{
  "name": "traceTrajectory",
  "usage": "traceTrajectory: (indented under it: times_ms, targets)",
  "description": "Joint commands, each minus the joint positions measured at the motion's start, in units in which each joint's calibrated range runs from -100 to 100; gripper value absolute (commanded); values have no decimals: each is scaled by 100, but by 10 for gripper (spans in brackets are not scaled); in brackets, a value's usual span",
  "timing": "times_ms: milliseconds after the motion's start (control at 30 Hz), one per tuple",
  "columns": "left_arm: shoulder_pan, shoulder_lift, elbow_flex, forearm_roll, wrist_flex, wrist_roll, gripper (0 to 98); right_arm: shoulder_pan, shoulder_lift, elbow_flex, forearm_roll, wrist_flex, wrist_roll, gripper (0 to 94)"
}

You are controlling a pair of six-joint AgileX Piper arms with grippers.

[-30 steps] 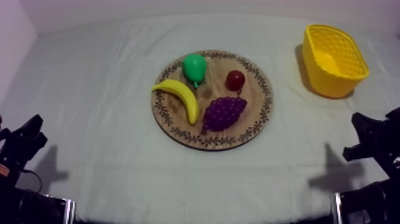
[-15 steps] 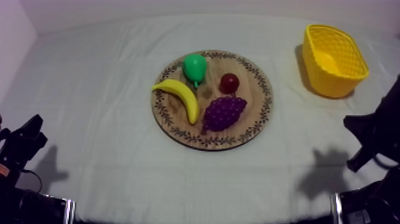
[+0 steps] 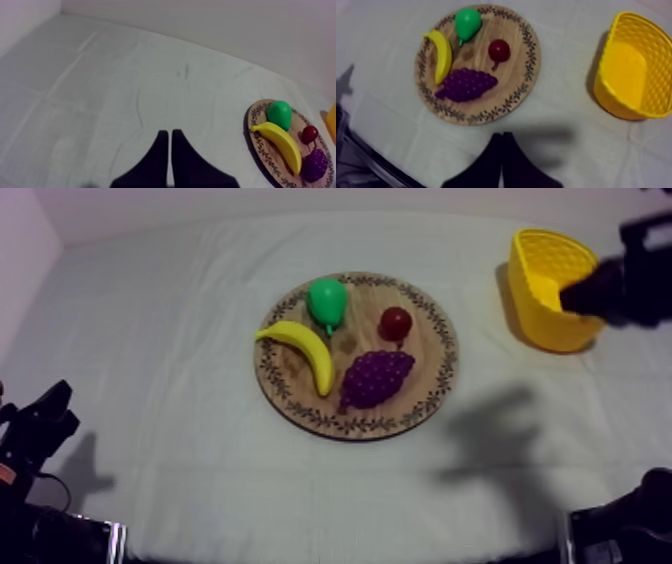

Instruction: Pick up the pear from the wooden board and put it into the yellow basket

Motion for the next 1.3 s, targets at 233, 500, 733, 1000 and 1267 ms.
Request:
traceTrajectory:
  times_ms: [233, 500, 733, 1000, 1267]
  targets:
    - [0, 2, -2, 1, 0, 0, 1, 503, 2882, -4360, -845, 858, -89, 4]
    - [0, 2, -2, 1, 0, 0, 1, 450, 4396, -5621, -1130, 1051, -330, 4]
    - [0, 2, -2, 1, 0, 0, 1, 219, 5527, -6603, -1184, 1089, -630, 4]
    - [0, 2, -2, 1, 0, 0, 1, 21, 6506, -7425, -967, 1101, -723, 194]
    - [0, 2, -2, 1, 0, 0, 1, -55, 6887, -7657, -793, 1114, -577, 481]
